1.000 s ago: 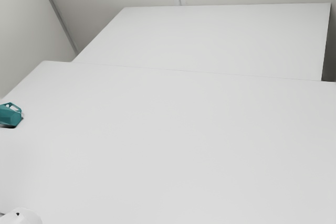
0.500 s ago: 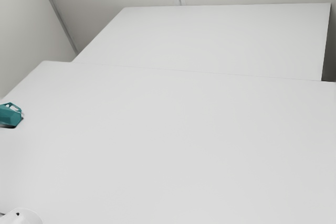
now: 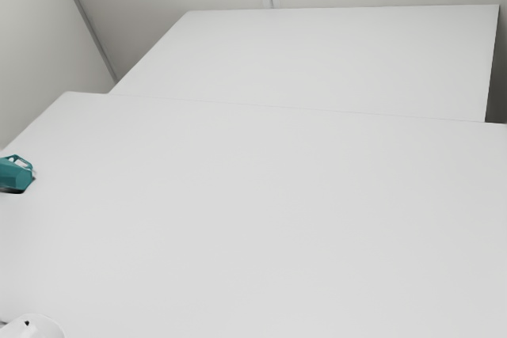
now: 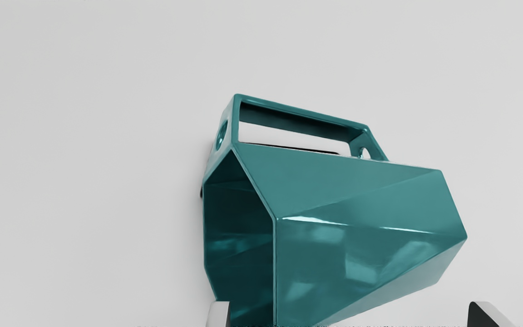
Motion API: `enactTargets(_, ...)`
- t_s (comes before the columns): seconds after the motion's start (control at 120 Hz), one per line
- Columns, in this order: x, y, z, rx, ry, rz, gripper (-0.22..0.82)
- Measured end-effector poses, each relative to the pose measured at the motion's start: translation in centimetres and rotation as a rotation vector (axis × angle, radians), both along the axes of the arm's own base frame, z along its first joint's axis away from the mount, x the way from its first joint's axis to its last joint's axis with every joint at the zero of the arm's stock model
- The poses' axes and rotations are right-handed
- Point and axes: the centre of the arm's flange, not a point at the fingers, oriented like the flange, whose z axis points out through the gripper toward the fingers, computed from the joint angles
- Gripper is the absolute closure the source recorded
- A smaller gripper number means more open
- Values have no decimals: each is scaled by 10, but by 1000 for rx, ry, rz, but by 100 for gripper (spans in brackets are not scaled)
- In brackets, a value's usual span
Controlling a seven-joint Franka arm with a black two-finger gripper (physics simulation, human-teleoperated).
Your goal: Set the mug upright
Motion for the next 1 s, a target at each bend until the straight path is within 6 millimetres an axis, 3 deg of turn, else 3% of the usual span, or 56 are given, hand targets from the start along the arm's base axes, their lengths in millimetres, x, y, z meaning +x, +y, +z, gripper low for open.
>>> enactTargets(0.333,1,0,-3,52,-26,-81,4)
enactTargets(0.9,28,-11,-28,116,-79,-177,2)
enactTargets(1.0,30,-11,-29,122,-85,-185,6)
